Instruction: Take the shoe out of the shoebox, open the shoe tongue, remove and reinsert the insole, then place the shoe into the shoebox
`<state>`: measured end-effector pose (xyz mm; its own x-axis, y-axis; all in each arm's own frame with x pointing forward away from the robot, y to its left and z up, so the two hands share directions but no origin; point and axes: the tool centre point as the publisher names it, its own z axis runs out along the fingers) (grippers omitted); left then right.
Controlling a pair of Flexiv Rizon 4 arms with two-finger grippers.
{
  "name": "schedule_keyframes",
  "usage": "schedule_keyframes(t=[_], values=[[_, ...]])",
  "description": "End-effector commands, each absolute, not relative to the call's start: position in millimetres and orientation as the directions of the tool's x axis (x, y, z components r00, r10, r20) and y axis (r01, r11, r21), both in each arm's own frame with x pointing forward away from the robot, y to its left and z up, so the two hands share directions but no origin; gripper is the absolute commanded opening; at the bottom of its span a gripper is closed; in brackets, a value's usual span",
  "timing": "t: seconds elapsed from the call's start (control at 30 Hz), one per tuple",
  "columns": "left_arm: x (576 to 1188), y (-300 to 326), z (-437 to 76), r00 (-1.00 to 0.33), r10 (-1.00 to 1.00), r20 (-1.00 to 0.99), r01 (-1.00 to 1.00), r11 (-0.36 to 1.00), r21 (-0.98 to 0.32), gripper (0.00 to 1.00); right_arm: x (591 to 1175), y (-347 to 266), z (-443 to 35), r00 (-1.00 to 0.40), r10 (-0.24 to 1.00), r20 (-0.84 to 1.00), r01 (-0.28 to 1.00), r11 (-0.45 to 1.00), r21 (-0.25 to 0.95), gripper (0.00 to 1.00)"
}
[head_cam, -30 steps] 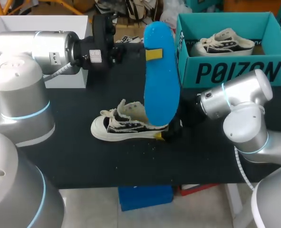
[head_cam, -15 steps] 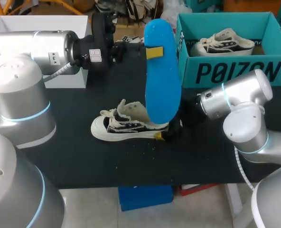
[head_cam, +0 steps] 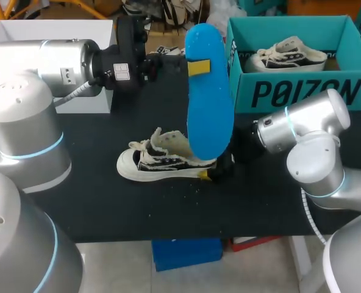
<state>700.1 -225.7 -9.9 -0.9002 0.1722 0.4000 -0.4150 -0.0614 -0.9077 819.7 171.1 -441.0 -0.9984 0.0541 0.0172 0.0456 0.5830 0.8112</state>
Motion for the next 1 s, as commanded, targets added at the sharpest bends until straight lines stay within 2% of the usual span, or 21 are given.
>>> schedule_keyframes(t=[0.03,0.6,0.63,0.67,0.7,0.83,1.0], values=[[690.1,-225.4,0.4,-0.906,0.166,0.390,-0.403,-0.055,-0.913,0.00,820.7,171.5,-442.5,-0.998,0.055,0.019,0.047,0.584,0.811,0.00],[683.9,-216.9,12.4,-0.929,0.138,0.344,-0.359,-0.099,-0.928,0.00,820.7,171.5,-442.5,-0.998,0.055,0.019,0.047,0.584,0.811,0.00],[683.9,-216.9,12.4,-0.929,0.138,0.344,-0.359,-0.099,-0.928,0.00,820.7,171.5,-442.5,-0.998,0.055,0.019,0.047,0.584,0.811,0.16],[683.9,-216.9,12.4,-0.929,0.138,0.344,-0.359,-0.099,-0.928,0.00,820.2,171.1,-442.1,-0.998,0.053,0.021,0.048,0.581,0.812,0.47],[683.9,-216.9,12.4,-0.929,0.138,0.344,-0.359,-0.099,-0.928,0.00,819.8,170.7,-441.5,-0.999,0.047,0.027,0.049,0.588,0.807,1.00],[683.9,-216.9,12.4,-0.929,0.138,0.344,-0.359,-0.099,-0.928,0.00,817.2,166.3,-436.2,-1.000,0.013,0.013,0.018,0.655,0.756,1.00],[683.9,-216.9,12.4,-0.929,0.138,0.344,-0.359,-0.099,-0.928,0.00,816.9,161.8,-422.9,-0.996,-0.087,0.002,-0.067,0.775,0.629,1.00]])
